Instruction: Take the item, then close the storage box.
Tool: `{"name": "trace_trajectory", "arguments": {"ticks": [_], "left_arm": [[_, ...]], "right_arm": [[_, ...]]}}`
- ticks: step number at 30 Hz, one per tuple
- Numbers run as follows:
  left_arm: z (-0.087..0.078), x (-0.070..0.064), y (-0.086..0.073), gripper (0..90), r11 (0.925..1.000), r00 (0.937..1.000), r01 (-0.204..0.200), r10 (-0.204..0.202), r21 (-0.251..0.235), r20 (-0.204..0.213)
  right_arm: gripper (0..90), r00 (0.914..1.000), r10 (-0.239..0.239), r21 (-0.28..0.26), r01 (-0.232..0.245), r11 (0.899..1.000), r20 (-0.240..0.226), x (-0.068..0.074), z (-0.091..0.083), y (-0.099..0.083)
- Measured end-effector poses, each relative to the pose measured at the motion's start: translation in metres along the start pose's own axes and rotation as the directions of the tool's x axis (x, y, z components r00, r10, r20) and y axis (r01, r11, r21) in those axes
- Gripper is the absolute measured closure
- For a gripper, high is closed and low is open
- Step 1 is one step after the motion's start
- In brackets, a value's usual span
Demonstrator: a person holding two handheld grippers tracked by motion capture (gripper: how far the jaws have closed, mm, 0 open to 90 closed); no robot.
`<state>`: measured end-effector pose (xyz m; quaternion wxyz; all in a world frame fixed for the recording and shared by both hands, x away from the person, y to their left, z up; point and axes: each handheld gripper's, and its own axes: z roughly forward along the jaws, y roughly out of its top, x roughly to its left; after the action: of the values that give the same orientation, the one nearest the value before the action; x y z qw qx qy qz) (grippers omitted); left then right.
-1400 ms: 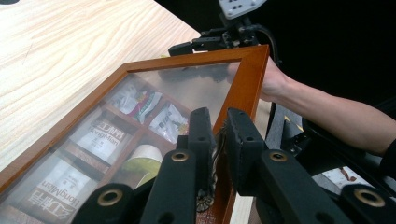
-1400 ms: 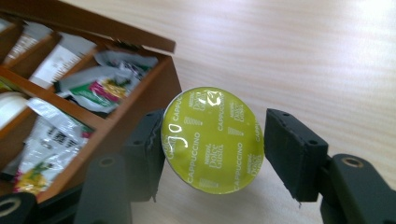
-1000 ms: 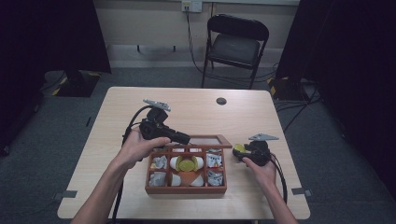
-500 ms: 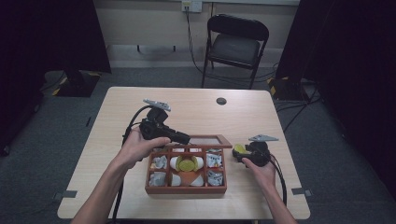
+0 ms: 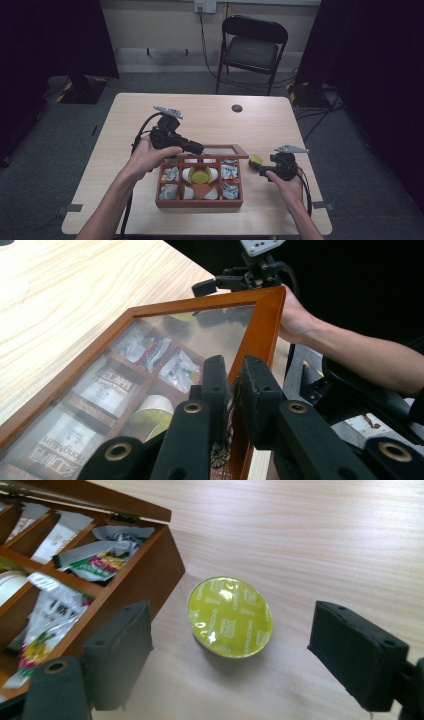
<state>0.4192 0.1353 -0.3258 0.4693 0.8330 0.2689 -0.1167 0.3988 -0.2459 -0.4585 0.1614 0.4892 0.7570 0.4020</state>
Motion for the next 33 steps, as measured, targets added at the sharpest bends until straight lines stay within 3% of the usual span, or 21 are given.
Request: {"name": "trace_trajectory", "arguments": {"ticks": [7, 12, 16, 18, 29, 33], "left_arm": [[0.001, -0.002, -0.002, 81.1, 0.9999, 0.9999, -0.007, 0.007, 0.011, -0.007], [0.002, -0.004, -0.003, 81.0, 0.9997, 0.9999, -0.012, 0.012, 0.021, -0.012], [0.001, -0.005, -0.003, 81.0, 0.9999, 0.9995, -0.009, 0.009, -0.007, -0.032], [0.001, -0.006, -0.003, 81.0, 0.9999, 0.9993, -0.012, 0.012, 0.0, -0.034], [0.005, -0.007, -0.009, 81.1, 0.9994, 0.9997, -0.019, 0.019, 0.03, -0.012], [0.006, -0.009, -0.01, 81.2, 0.9983, 0.999, -0.042, 0.042, 0.041, -0.015]], "right_arm": [[15.5, 0.9989, -0.044, 0.062, 0.043, 0.997, 0.015, -0.003, -0.015, -0.021], [15.8, 0.9974, -0.057, 0.118, 0.051, 0.992, 0.044, -0.007, -0.01, -0.041], [12.6, 0.9935, -0.074, 0.147, 0.061, 0.987, 0.086, -0.005, -0.002, -0.045], [11.2, 0.9881, -0.114, 0.148, 0.098, 0.984, 0.103, -0.002, 0.0, -0.047], [5.3, 0.9877, -0.112, 0.101, 0.101, 0.99, 0.109, -0.001, 0.004, -0.052], [5.0, 0.9875, -0.113, 0.103, 0.102, 0.989, 0.109, -0.002, 0.004, -0.051]]}}
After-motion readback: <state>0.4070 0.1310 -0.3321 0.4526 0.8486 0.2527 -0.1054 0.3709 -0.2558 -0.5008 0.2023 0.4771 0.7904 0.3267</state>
